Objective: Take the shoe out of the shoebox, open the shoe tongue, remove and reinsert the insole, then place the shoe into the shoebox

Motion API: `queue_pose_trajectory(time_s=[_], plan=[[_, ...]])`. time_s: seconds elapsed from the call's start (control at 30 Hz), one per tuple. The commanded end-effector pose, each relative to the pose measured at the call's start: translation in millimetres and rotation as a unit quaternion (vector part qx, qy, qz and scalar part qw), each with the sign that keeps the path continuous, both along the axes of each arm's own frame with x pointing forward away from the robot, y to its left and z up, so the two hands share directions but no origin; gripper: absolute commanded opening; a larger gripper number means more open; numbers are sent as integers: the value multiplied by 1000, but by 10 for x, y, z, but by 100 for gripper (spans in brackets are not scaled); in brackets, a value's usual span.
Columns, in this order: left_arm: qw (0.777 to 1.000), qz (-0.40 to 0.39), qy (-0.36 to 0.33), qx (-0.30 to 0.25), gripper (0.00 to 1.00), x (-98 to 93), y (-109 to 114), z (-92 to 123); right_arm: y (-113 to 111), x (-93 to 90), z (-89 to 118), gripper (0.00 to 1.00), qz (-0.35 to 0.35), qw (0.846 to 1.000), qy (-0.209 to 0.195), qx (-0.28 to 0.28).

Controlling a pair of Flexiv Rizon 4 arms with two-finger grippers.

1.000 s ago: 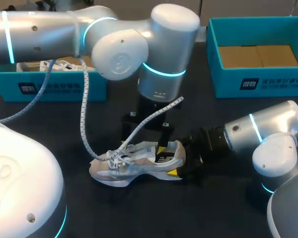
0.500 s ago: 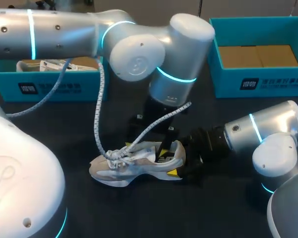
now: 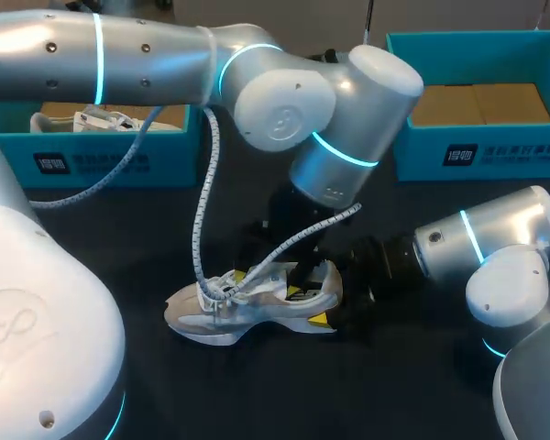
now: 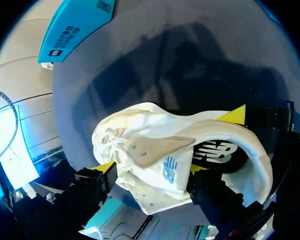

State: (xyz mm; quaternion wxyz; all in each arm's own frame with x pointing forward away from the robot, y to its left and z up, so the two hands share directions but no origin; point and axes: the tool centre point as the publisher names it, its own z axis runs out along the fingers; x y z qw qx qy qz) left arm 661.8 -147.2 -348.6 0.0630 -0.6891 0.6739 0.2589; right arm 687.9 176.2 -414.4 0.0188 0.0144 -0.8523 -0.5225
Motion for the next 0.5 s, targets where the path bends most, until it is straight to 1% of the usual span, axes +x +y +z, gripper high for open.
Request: queue_pose_trajectory(time_s=[0.03,0.07,0.13,0.2,0.3,0.5], plan=[[1000,4,5,-4,67,35,54,-18,9,-3,17,0,0,1000,0,-3],[1000,5,5,-5,64,30,65,-5,9,-3,17,0,0,1000,0,-3],[1000,5,4,-9,61,35,78,16,9,-3,17,0,0,1000,0,-3],[1000,5,3,-13,55,41,87,34,9,-3,17,0,0,1000,0,-3],[1000,5,3,-16,49,38,103,57,9,-3,17,0,0,1000,0,-3],[1000,4,3,-26,45,21,130,119,9,-3,17,0,0,1000,0,-3]])
